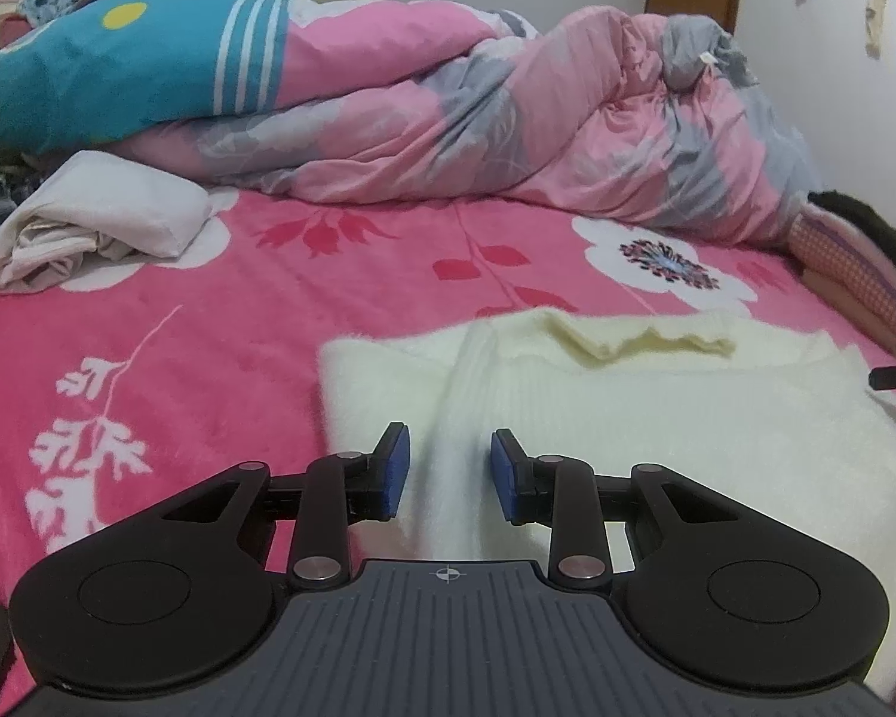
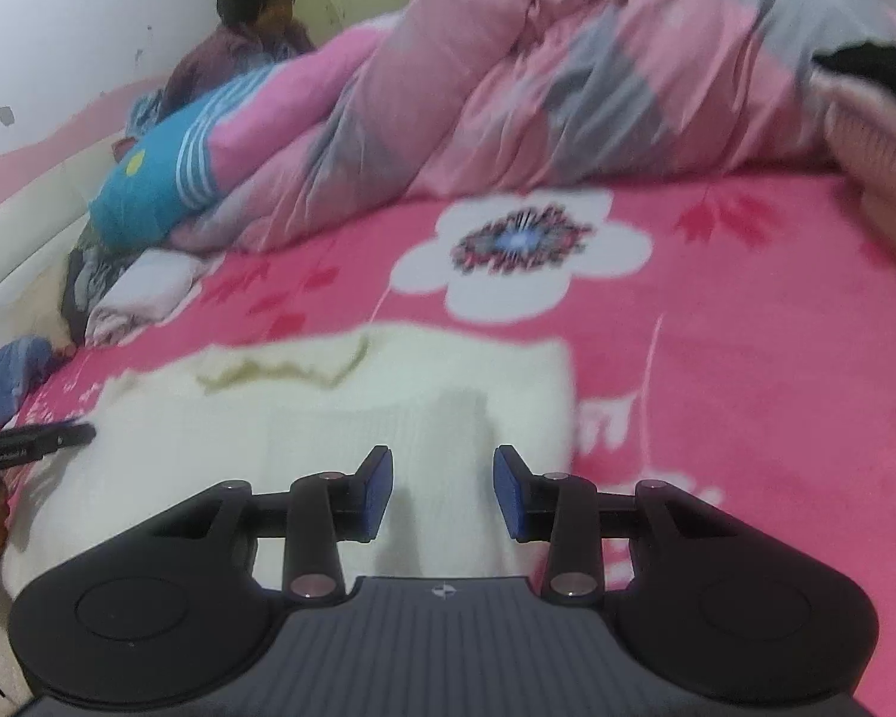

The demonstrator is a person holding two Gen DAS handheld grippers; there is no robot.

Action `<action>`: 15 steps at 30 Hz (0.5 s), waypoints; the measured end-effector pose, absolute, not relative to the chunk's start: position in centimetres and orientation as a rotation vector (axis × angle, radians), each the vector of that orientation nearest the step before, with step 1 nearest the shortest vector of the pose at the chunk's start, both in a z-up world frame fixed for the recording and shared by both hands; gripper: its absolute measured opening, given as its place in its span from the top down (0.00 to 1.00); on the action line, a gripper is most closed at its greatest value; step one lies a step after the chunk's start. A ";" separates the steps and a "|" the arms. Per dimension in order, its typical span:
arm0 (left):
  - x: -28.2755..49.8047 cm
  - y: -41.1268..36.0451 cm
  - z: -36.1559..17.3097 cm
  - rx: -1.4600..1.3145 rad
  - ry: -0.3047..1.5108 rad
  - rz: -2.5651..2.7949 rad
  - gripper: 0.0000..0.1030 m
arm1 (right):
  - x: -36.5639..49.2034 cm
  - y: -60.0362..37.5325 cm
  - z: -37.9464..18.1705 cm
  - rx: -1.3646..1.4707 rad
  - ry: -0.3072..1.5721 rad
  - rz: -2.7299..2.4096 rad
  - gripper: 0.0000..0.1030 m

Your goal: Fold clothes

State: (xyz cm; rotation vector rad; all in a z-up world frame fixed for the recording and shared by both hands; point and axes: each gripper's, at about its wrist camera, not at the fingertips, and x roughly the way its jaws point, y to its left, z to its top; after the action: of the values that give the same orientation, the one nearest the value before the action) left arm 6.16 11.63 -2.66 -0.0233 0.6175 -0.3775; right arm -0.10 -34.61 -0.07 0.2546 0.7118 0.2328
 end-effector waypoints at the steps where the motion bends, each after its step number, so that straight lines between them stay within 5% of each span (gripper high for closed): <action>1: 6.2 11.5 -2.7 -0.019 0.620 -0.378 0.70 | 0.1 -34.6 -0.5 0.262 0.721 0.235 0.62; 8: 6.7 11.1 -2.7 -0.002 0.638 -0.366 0.70 | -0.5 -34.2 -0.7 0.266 0.688 0.266 0.83; 15: 7.4 11.1 -2.6 -0.013 0.659 -0.389 0.71 | 0.0 -34.5 -1.0 0.315 0.700 0.265 0.77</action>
State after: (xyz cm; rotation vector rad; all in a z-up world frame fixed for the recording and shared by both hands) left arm 7.37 11.07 -2.58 -0.0126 0.6590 -0.3886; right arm 0.04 -34.54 -0.96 0.3145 0.6995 0.2647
